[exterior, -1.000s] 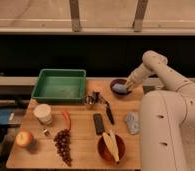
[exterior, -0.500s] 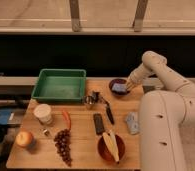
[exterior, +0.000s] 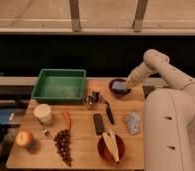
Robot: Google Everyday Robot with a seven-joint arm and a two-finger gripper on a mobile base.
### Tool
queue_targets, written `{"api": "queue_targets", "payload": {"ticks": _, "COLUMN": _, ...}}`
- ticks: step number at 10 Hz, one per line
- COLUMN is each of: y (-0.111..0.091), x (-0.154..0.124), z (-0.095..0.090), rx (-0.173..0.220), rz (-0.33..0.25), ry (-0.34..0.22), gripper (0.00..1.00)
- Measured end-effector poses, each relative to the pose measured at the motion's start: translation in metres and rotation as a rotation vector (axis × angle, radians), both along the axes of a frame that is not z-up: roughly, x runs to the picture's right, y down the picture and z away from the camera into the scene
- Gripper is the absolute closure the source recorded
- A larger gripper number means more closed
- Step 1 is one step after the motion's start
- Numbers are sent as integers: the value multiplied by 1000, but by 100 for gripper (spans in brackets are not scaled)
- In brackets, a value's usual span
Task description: Place sponge in metal cup
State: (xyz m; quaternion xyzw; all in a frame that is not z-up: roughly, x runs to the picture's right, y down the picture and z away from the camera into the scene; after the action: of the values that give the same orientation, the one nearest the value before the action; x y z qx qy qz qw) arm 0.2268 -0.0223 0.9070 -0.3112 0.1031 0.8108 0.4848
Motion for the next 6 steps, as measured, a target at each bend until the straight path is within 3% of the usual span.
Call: {"api": "queue_targets", "payload": {"ticks": 6, "y": -24, "x": -4, "z": -37, "rx": 96, "rz": -18, "ry": -28, "gripper": 100}}
